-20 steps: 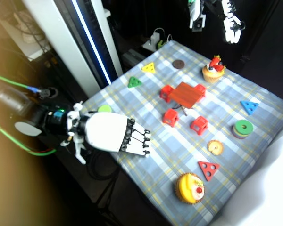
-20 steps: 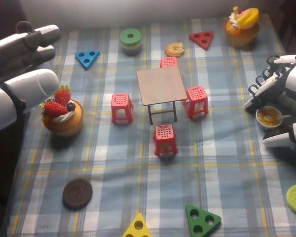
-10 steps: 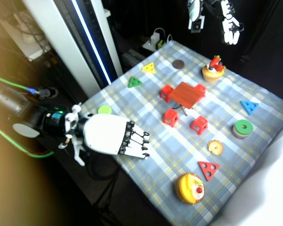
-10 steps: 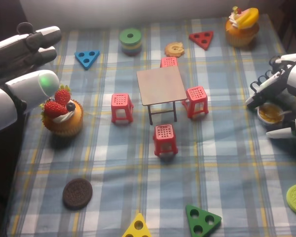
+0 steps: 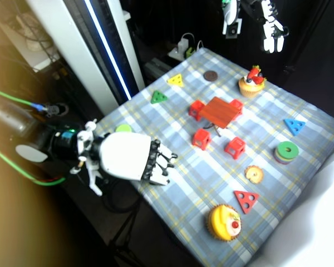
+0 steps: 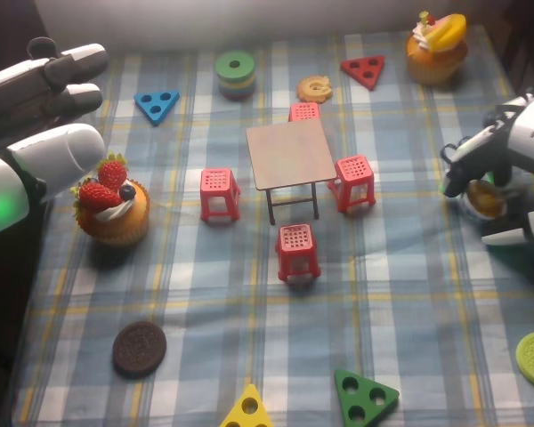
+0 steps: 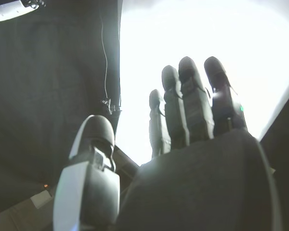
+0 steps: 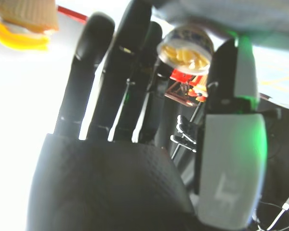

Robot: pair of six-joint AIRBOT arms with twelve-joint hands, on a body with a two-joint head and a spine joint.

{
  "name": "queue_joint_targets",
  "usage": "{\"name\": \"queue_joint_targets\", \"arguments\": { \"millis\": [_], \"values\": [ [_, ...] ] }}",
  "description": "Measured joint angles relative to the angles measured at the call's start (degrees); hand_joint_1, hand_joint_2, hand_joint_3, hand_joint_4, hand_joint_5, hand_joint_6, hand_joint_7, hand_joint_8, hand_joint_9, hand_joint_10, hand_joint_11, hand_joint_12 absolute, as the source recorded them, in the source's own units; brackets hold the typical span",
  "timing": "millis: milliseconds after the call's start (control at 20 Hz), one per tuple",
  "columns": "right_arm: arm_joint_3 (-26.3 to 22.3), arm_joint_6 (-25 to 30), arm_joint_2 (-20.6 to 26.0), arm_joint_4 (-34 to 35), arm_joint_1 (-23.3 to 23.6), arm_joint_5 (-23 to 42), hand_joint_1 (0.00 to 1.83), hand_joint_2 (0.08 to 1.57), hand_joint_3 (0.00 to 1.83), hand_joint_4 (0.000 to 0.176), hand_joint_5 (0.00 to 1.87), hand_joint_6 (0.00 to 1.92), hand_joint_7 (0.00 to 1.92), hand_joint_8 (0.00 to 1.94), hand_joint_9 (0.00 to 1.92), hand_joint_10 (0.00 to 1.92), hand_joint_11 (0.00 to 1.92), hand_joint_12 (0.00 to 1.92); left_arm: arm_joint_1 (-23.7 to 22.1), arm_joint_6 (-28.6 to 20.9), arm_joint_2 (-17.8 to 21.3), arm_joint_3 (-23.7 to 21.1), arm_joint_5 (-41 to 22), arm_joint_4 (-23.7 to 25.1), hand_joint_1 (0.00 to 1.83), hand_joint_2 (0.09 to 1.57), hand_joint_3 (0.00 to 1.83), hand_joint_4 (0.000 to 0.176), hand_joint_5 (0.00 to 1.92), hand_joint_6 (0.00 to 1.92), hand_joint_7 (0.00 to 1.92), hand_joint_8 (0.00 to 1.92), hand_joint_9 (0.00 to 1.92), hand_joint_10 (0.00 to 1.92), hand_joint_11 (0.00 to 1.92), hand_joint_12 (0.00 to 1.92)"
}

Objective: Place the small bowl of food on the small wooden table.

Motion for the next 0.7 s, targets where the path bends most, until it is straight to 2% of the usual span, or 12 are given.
{"name": "queue_joint_targets", "arguments": {
  "millis": [50, 100, 150, 200, 250, 300, 350, 400, 500, 600, 650, 700],
  "values": [
    [0.0, 0.0, 0.0, -0.6, 0.6, 0.1, 1.14, 1.15, 0.00, 0.000, 0.91, 1.03, 1.01, 1.13, 1.06, 1.38, 0.96, 1.73, 0.0, 0.0, 0.0, 0.1, 0.0, 0.1, 0.37, 1.21, 0.00, 0.133, 0.36, 0.00, 0.49, 0.00, 0.42, 0.00, 0.00, 0.63],
    [-0.1, 0.0, 0.0, -1.0, 1.2, 0.3, 1.14, 1.14, 0.00, 0.000, 0.94, 1.03, 1.03, 0.98, 1.04, 1.32, 0.93, 1.67, 0.0, 0.0, 0.0, 0.1, 0.0, 0.0, 0.37, 1.21, 0.00, 0.130, 0.37, 0.00, 0.49, 0.00, 0.42, 0.00, 0.00, 0.62],
    [-0.1, 0.0, -0.1, -1.3, 2.3, 0.6, 1.24, 1.11, 0.00, 0.000, 1.02, 0.74, 1.04, 1.11, 1.05, 1.25, 0.93, 1.58, 0.0, 0.0, 0.0, 0.2, 0.0, 0.0, 0.38, 1.21, 0.00, 0.127, 0.38, 0.00, 0.50, 0.01, 0.43, 0.01, 0.00, 0.62],
    [-0.1, 0.0, -0.3, -1.8, 3.7, 0.9, 1.17, 1.08, 0.00, 0.000, 1.08, 0.76, 0.81, 1.30, 0.77, 1.54, 0.70, 1.86, 0.0, 0.0, 0.0, 0.4, 0.0, 0.0, 0.34, 1.21, 0.00, 0.141, 0.36, 0.00, 0.50, 0.00, 0.43, 0.00, 0.00, 0.61],
    [-0.1, 0.0, -0.5, -2.1, 4.6, 1.3, 1.17, 1.08, 0.00, 0.000, 1.08, 0.76, 0.81, 1.30, 0.77, 1.54, 0.70, 1.86, 0.0, 0.0, 0.0, 0.4, -0.1, -0.1, 0.34, 1.21, 0.00, 0.141, 0.36, 0.00, 0.50, 0.00, 0.43, 0.00, 0.00, 0.61],
    [0.1, 0.0, -1.0, -2.6, 5.5, 1.5, 1.17, 1.09, 0.00, 0.000, 1.03, 0.87, 0.79, 1.48, 0.76, 1.79, 0.74, 1.91, 0.0, 0.0, 0.0, 0.4, 0.0, 0.0, 0.33, 1.21, 0.00, 0.142, 0.35, 0.00, 0.51, 0.00, 0.44, 0.01, 0.00, 0.62],
    [0.2, 0.0, -1.5, -3.2, 6.5, 1.5, 1.16, 1.11, 0.00, 0.000, 1.00, 0.92, 0.82, 1.37, 0.76, 1.72, 0.69, 1.92, 0.0, 0.0, 0.0, 0.4, 0.0, 0.2, 0.32, 1.21, 0.00, 0.135, 0.37, 0.00, 0.51, 0.00, 0.44, 0.00, 0.00, 0.62],
    [0.3, 0.0, -1.9, -4.2, 7.3, 1.5, 1.15, 1.12, 0.00, 0.000, 0.98, 0.95, 0.99, 1.76, 1.06, 1.88, 1.10, 1.92, 0.0, 0.0, 0.0, 0.4, 0.0, 0.2, 0.35, 1.20, 0.00, 0.107, 0.39, 0.01, 0.51, 0.00, 0.45, 0.01, 0.00, 0.62],
    [0.6, 0.1, -2.6, -5.4, 9.1, 1.7, 1.18, 1.08, 0.00, 0.000, 1.07, 0.83, 1.01, 1.93, 1.04, 1.92, 1.00, 1.92, 0.0, -0.1, 0.0, 0.5, 0.1, -0.1, 0.35, 1.20, 0.00, 0.124, 0.39, 0.00, 0.51, 0.00, 0.45, 0.00, 0.00, 0.63],
    [0.8, 0.0, -3.0, -6.3, 11.0, 1.4, 1.19, 1.04, 0.00, 0.000, 1.14, 0.71, 1.02, 1.80, 1.09, 1.92, 1.12, 1.92, 0.0, -0.2, 0.0, 0.7, 0.3, 0.0, 0.34, 1.21, 0.00, 0.121, 0.38, 0.00, 0.50, 0.00, 0.44, 0.00, 0.00, 0.63],
    [0.9, 0.0, -3.2, -6.8, 11.8, 1.4, 1.26, 1.06, 0.00, 0.000, 1.10, 0.64, 1.09, 1.17, 0.97, 1.46, 0.77, 1.81, 0.0, -0.2, 0.0, 0.7, 0.4, 0.0, 0.33, 1.21, 0.00, 0.130, 0.37, 0.00, 0.49, 0.00, 0.43, 0.00, 0.00, 0.62],
    [0.9, 0.0, -3.2, -7.8, 12.9, 1.5, 1.37, 1.05, 0.00, 0.000, 1.06, 0.80, 1.25, 0.56, 0.99, 1.05, 0.61, 1.44, 0.0, -0.2, -0.1, 0.7, 0.4, 0.3, 0.35, 1.21, 0.00, 0.131, 0.37, 0.00, 0.50, 0.00, 0.44, 0.00, 0.00, 0.63]
  ]
}}
